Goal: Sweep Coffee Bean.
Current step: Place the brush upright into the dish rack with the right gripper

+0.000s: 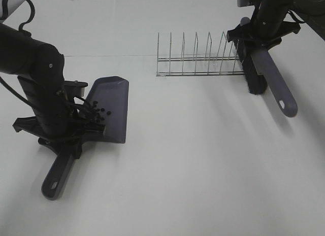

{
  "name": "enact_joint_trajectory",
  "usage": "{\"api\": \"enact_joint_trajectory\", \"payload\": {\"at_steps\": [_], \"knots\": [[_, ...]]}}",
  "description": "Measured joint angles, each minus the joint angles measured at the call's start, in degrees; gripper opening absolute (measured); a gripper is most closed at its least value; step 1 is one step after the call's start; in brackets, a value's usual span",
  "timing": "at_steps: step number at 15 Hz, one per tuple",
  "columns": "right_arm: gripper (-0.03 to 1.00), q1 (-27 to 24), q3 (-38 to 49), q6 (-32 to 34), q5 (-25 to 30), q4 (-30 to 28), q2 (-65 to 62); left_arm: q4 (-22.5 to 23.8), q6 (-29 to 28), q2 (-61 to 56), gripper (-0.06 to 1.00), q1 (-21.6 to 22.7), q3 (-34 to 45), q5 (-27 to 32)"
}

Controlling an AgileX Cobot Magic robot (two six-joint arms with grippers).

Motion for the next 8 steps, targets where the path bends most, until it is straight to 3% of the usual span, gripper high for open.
{"api": "enact_joint_trajectory", "payload": {"at_steps": [2,8], "knots": [[0.69,-0.06,-0.69,0.00,0.92,0.00,0.06,0.00,0.00,0.00,0.27,0.00,0.00,0.00],[0.73,-0.06,-2.35,0.00,2.92,0.40,0.06,0.00,0.06,0.00,0.27,0.00,-0.11,0.06]]}}
